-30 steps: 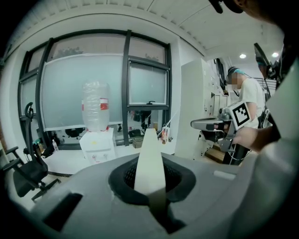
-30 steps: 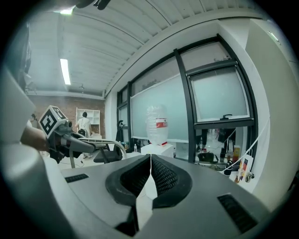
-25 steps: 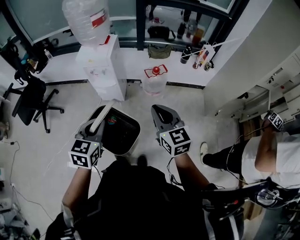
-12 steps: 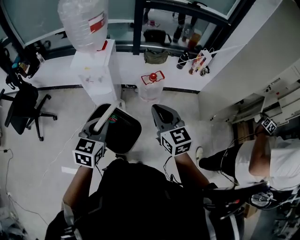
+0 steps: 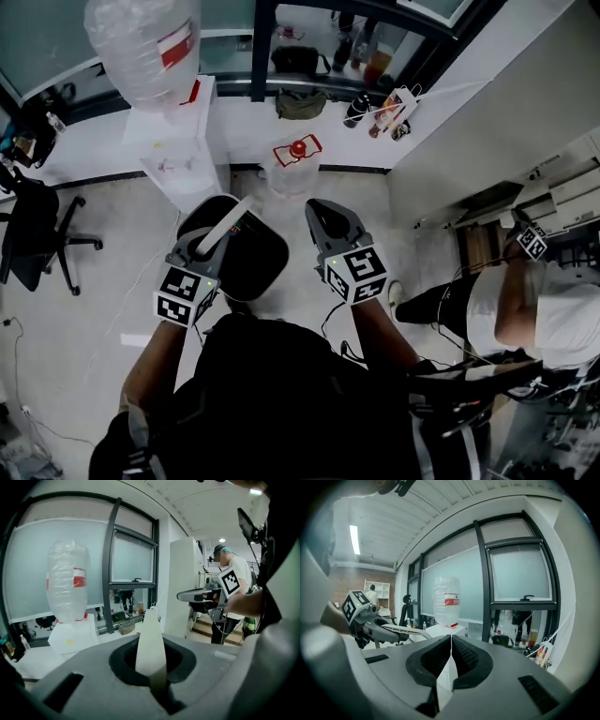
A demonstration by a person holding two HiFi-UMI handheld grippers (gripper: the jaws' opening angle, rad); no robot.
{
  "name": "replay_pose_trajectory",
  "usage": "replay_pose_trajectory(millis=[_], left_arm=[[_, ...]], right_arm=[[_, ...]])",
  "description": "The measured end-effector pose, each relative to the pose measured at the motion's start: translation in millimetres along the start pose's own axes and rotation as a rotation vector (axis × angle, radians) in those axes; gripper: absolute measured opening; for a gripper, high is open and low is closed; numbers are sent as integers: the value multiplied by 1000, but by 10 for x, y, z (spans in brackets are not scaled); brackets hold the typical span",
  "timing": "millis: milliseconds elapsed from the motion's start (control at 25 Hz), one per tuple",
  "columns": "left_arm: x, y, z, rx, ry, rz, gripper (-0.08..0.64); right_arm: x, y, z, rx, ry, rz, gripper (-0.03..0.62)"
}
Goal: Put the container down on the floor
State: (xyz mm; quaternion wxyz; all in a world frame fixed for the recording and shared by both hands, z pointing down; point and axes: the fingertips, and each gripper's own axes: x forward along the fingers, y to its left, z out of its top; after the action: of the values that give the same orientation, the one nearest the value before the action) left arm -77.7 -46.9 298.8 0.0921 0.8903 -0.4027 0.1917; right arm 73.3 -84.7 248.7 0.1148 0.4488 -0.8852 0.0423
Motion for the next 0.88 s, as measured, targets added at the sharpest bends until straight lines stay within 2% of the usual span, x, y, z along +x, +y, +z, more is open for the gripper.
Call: replay_pose_trajectory(millis=[280,680,880], left_arm=[[316,221,36,37,10,-100,20],[608,519,45,137,18,-241,20],[743,617,-4,183,28,-301,20]], right_arm=[[322,4,-73,3,66,-7,9],[736,-81,-25,-20,106,-34,11],[922,-14,-134,-61,142,63,11]])
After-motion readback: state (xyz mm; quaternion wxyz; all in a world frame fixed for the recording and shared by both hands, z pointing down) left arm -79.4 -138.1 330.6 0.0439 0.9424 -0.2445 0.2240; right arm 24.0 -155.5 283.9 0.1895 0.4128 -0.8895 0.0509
